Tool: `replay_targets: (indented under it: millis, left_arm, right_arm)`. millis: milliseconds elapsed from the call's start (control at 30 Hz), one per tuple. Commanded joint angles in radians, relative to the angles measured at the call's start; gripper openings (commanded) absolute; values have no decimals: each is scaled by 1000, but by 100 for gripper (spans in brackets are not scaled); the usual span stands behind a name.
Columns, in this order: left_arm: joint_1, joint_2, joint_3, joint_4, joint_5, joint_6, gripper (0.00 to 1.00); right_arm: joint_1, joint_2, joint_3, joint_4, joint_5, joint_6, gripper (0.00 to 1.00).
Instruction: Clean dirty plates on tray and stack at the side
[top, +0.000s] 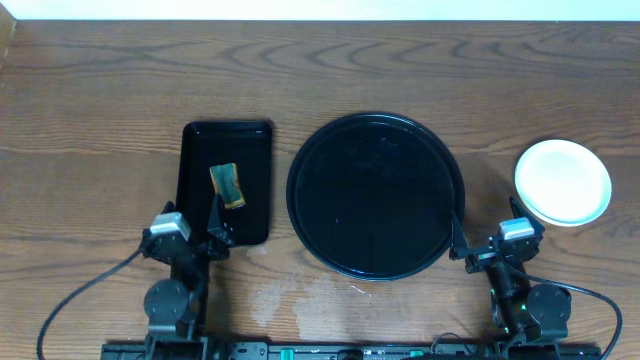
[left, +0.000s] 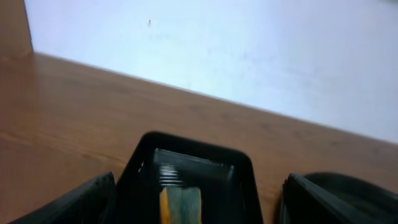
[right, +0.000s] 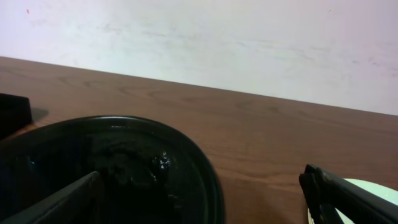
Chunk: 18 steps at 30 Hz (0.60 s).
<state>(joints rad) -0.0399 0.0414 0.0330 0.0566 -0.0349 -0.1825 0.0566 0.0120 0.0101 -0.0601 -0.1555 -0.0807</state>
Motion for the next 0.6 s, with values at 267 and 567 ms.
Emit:
replay_targets:
  millis: [267,567]
  left_arm:
    - [4,-40,-29,-124,-25,6,87]
    - [4,-40,-29,-124,-25,6,87]
  right_arm:
    - [1,-6,-5,0,9,5,99]
    - [1,-6,-5,0,9,5,99]
